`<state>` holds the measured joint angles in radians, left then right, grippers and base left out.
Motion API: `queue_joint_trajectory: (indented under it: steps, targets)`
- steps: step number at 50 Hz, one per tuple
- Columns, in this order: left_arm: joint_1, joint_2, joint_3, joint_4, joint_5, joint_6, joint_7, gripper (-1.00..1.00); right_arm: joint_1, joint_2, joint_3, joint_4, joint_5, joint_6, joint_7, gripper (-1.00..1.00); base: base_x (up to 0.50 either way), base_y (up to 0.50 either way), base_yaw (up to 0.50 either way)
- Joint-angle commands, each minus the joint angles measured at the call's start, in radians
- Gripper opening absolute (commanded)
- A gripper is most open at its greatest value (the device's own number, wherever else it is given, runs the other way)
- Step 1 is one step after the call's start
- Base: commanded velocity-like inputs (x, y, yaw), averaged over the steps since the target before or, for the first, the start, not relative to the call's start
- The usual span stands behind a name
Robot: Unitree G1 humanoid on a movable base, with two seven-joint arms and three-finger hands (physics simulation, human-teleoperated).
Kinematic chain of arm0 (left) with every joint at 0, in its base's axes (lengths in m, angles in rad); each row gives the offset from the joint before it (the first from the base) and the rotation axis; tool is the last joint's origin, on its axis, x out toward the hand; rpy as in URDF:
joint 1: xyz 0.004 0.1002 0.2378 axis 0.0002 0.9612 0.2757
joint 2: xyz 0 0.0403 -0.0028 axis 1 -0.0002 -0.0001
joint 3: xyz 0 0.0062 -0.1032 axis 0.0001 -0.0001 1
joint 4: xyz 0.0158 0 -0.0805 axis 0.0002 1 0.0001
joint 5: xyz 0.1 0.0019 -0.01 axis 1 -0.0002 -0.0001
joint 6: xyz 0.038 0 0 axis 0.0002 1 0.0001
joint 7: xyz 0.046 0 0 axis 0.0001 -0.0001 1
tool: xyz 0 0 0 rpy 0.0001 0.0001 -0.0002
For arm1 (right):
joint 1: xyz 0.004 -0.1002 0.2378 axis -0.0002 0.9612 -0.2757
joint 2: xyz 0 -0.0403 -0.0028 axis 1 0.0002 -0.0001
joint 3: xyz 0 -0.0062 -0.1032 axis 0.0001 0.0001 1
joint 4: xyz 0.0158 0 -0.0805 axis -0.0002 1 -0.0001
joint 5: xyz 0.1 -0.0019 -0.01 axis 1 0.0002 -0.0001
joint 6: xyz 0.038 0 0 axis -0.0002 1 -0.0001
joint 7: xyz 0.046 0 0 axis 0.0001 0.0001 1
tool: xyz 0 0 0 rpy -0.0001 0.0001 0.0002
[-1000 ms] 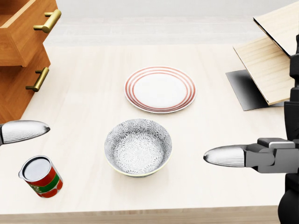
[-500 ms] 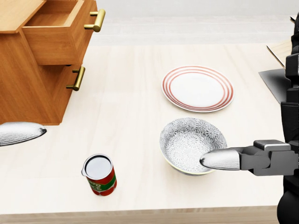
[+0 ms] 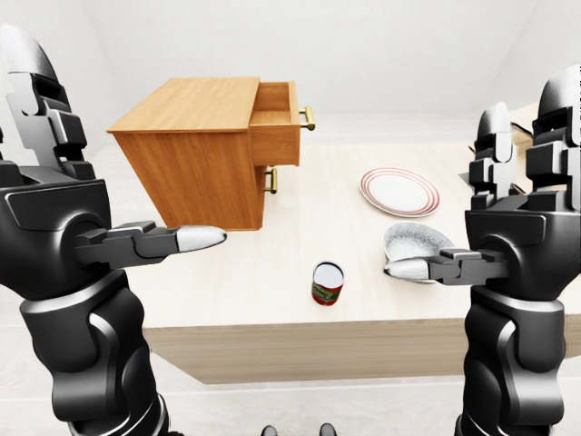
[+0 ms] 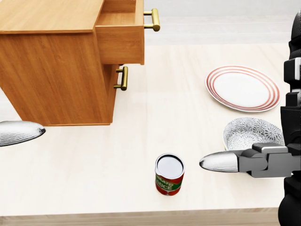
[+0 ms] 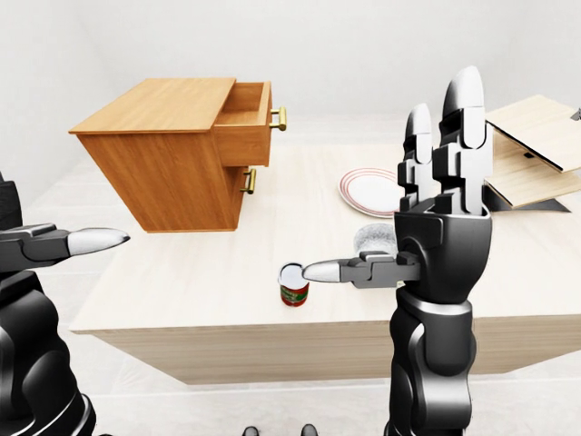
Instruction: Close the top drawer of the cabinet.
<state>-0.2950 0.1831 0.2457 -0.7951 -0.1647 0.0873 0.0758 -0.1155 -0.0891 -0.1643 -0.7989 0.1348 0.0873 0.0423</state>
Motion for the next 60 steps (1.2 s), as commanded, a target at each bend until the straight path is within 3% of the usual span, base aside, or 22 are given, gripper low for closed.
queue_joint_trajectory:
  steps: [1, 6, 16, 41, 46, 47, 51, 60]
  targets:
    - [-0.006, 0.003, 0.006, -0.002, 0.001, 0.000, -0.006, 1.00, 0.004, 0.000, -0.006, -0.004, -0.014, 0.000, 0.010, 1.00, 0.00, 0.50, 0.00]
    - [-0.004, 0.021, 0.000, 0.002, 0.029, 0.000, 0.000, 1.00, 0.013, 0.005, -0.004, -0.003, -0.018, 0.000, 0.013, 1.00, 0.00, 0.50, 0.00]
    - [-0.001, 0.011, 0.007, -0.011, 0.026, 0.000, -0.020, 1.00, 0.017, 0.021, -0.011, 0.019, 0.022, 0.000, 0.015, 1.00, 0.01, 0.50, 0.00]
    - [0.008, -0.007, -0.012, -0.006, 0.035, 0.000, -0.022, 1.00, 0.058, 0.028, 0.023, 0.032, -0.004, 0.000, 0.040, 1.00, 0.50, 0.02, 0.00]
    - [0.017, -0.012, -0.011, 0.000, 0.036, 0.000, -0.025, 1.00, 0.051, 0.027, 0.015, 0.040, -0.003, 0.000, 0.033, 1.00, 0.05, 0.00, 0.00]
    - [0.007, -0.047, 0.015, -0.011, -0.015, 0.000, -0.021, 1.00, 0.050, 0.029, 0.011, 0.039, 0.005, 0.000, 0.034, 1.00, 0.00, 0.00, 0.00]
    - [0.013, -0.005, -0.010, 0.003, 0.019, 0.000, -0.014, 1.00, 0.053, 0.029, 0.015, 0.040, -0.004, 0.000, 0.026, 1.00, 0.00, 0.00, 0.00]
    - [0.010, 0.002, -0.015, 0.000, 0.039, 0.000, -0.015, 1.00, 0.043, 0.028, 0.008, 0.049, 0.006, 0.000, 0.015, 1.00, 0.00, 0.00, 0.00]
